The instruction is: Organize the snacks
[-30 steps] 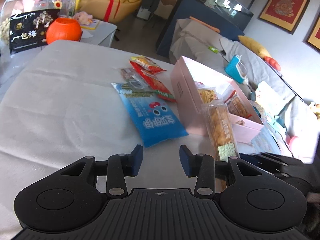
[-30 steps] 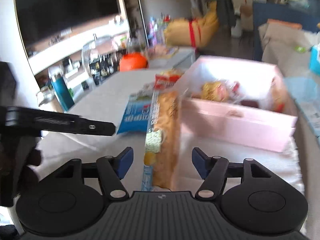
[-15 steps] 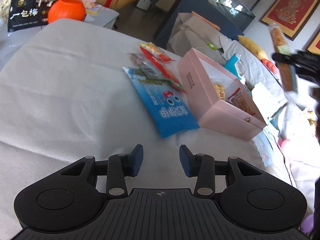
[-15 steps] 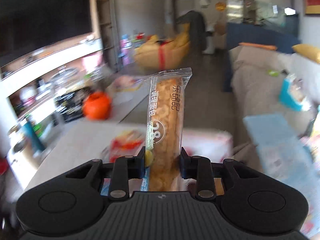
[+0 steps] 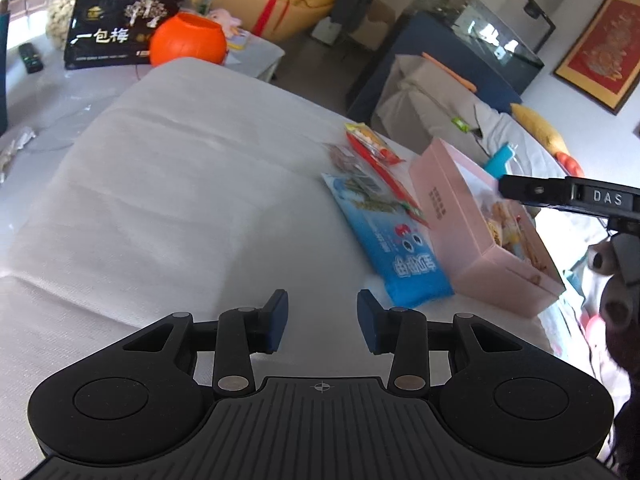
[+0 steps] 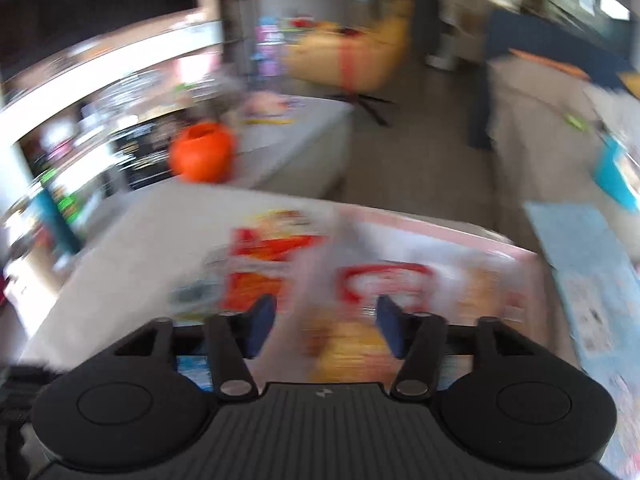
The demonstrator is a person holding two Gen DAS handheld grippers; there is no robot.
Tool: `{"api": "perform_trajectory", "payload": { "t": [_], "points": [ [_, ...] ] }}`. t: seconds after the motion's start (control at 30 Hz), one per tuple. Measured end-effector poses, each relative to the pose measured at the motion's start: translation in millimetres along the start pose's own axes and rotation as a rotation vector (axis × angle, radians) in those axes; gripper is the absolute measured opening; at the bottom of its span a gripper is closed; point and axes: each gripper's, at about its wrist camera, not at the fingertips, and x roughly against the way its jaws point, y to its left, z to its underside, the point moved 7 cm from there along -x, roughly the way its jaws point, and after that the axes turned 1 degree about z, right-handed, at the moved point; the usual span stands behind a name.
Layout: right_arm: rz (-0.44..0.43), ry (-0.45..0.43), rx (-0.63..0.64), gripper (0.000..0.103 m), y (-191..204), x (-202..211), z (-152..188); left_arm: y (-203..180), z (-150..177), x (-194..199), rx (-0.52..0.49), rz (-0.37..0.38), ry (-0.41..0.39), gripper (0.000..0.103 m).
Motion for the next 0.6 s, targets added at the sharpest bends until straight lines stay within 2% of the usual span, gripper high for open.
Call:
{"api": "perform_trajectory", "payload": {
  "t": [0.07,0.13,0.23,0.33,0.43,0.6],
  "points": [
    [-0.077,0.032,0.05,0.066,35.8,-9.9,1.1,1.0,0.4,1.7,-0.003,0.0,-0.001,0.042],
    [-0.105,0.074,0.082,0.066,63.8,-26.6,-0.7,4.2,0.2,4.9,-0.006,-0.003,-0.006,0.042],
    [-0.109,0.173,0.075,0.066,83.2,-64.3,6.2,11.7,-1.6,15.1,-0.006,-0.014,-0.024,0.042],
    [-0.068,0.252,0.047,0.066,87.2,-97.3,13.4,25.6,-5.5,26.7,0.01,-0.032,-0.048,0.042],
    [0.031,0.216,0.079,0.067,84.5,-109.6,12.5,39.4,-9.5,35.7,0.037,-0.053,-0.073,0.042],
    [0.075,0.186,0.142,0.075,93.2,-106.7,24.3,56.4,-13.0,40.6,0.083,-0.08,-0.093,0.042]
  ]
}}
